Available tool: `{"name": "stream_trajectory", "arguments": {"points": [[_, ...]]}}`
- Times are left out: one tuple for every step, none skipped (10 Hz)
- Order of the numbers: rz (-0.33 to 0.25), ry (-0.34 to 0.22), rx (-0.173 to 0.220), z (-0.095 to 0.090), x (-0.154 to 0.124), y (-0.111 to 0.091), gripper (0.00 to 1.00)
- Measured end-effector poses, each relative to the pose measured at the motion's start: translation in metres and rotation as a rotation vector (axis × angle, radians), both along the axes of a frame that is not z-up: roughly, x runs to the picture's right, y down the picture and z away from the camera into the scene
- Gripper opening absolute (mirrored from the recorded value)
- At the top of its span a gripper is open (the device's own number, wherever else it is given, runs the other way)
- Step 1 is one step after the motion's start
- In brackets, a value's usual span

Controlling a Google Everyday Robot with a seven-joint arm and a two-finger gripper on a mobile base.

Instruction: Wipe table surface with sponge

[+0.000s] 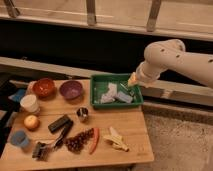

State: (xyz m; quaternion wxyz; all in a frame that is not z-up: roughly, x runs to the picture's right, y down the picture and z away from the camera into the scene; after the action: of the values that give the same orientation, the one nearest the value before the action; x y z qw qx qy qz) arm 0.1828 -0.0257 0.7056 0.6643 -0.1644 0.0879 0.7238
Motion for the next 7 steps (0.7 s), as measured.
{"name": "stream_trajectory", "arguments": {"points": [[0.001,0.000,0.000,0.000,0.000,0.000,0.62],[0.003,0.002,0.000,0.000,0.002,0.000,0.62],[0.002,0.001,-0.001,0.000,0.001,0.000,0.62],[0.002,0.001,-0.001,0.000,0.000,0.000,0.62],[-0.007,0.005,0.004,0.002,0.001,-0.001,0.62],[-0.023,0.009,0.016,0.007,-0.003,-0.008,0.62],[-0.030,0.006,0.022,0.012,-0.011,-0.014,0.62]]}}
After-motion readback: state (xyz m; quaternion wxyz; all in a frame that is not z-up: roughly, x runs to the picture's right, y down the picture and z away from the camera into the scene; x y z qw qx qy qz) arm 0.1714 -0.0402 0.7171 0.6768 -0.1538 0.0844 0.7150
